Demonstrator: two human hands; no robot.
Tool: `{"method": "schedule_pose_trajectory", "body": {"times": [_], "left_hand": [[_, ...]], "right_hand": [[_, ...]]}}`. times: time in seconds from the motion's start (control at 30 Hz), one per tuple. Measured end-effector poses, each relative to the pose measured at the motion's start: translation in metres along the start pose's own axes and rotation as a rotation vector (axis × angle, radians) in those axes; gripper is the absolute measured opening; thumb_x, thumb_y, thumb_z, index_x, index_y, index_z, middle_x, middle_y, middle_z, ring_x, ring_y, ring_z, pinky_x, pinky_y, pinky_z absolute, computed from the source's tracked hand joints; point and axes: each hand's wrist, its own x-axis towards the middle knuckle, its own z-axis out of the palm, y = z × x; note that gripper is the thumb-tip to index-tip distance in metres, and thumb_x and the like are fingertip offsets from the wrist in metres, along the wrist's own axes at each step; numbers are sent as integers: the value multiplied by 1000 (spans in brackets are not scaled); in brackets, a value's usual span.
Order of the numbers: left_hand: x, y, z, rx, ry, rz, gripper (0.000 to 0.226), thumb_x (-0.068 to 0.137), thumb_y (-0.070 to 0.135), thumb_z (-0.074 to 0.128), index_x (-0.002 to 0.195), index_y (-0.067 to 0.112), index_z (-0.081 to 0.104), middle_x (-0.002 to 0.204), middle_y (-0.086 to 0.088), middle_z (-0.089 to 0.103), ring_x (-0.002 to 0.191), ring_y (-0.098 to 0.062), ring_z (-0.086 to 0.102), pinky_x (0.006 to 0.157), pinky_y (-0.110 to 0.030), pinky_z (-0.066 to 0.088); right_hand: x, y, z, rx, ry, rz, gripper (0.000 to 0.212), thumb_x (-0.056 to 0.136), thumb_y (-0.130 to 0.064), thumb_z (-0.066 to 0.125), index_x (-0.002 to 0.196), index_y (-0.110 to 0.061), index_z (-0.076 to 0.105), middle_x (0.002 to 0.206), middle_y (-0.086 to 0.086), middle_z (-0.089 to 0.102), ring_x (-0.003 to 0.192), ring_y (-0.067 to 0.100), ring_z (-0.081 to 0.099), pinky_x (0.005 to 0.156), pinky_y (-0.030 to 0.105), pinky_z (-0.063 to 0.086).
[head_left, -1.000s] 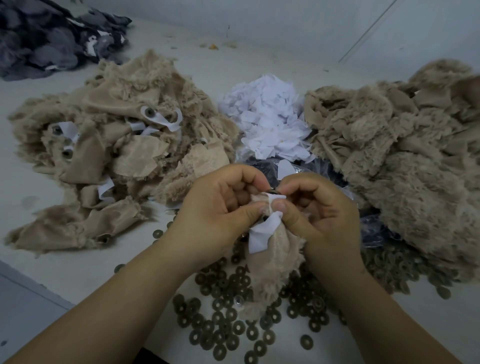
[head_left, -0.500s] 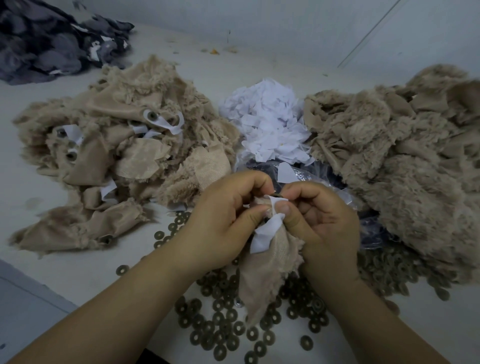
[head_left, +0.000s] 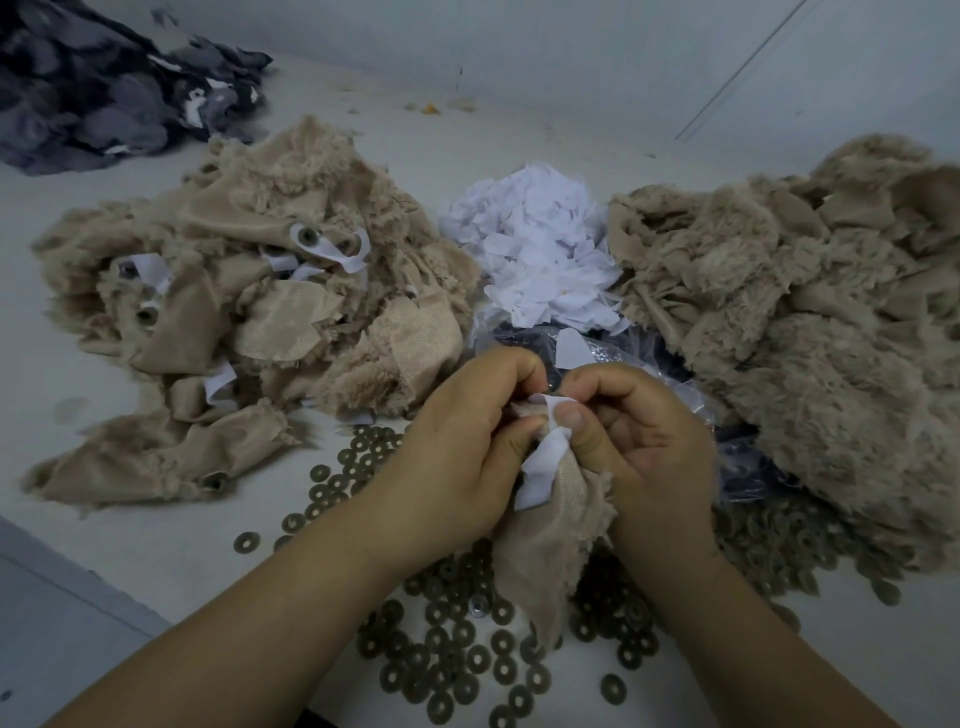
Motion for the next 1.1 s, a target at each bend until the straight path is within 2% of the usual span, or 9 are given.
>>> {"method": "schedule_pose_trajectory", "body": {"times": [0.13,0.27,0.37,0.5,0.63,0.73,0.83,1.0,1.1], "left_hand": [[0,-2,2,9,18,23,5,94,4,51,93,3,55,81,1,50,72,-4,45,66,-11,33],[1,-4,2,-1,56,85,11,90,3,50,96,-1,58,93,-8,57,85,-20,54,74,-27,44],[2,-4,1,19,81,96,16,89,3,53,102,1,62,97,-1,58,92,-8,55,81,-18,42],[2,-3,1,113,125,154,20,88,-3,56,104,-1,68,94,-6,61,89,-6,53,84,-13,39],[1,-1,0,142,171,189,22,86,-9,61,104,-1,69,93,0,56,85,-4,51,81,-12,41],[0,1,2,141,195,190,22,82,-10,62,101,-3,71,90,-5,61,83,-8,55,79,-15,44],[-2,3,5,150,230,168,18,83,-8,65,99,-3,71,88,-10,65,81,-11,57,78,-15,46],[-5,3,7,141,246,175,15,87,-2,59,93,-5,73,84,-13,68,78,-15,60,75,-20,50],[-2,1,7,140,250,169,11,86,-6,65,93,-5,73,84,-14,68,78,-15,61,75,-20,51]], "right_hand": [[-1,2,0,-24,18,-47,4,88,-24,65,86,-26,67,84,1,69,67,19,67,60,28,58],[1,3,0,-18,5,-42,7,87,-26,65,87,-32,69,86,0,69,69,21,67,62,33,58],[3,5,-2,-1,-16,-8,2,86,-25,65,86,-26,68,83,1,69,68,16,67,62,29,58],[5,5,-4,9,-49,-52,13,87,-24,66,89,-37,69,86,0,70,73,25,68,66,31,59],[5,5,-5,53,-51,-94,19,86,-21,67,91,-39,68,89,-10,69,78,12,67,72,25,57],[5,4,-4,93,-50,-89,19,85,-18,66,90,-36,68,88,-12,68,79,8,66,73,22,56],[2,4,-2,118,-38,-84,9,85,-13,64,90,-21,65,89,-13,68,80,4,66,73,18,54],[-3,8,0,115,-25,-51,1,88,-12,63,87,-12,62,87,-10,67,77,5,65,71,20,54],[-1,9,-3,114,-25,-5,12,89,-2,62,88,-14,63,84,-13,69,74,2,66,68,18,55]]}}
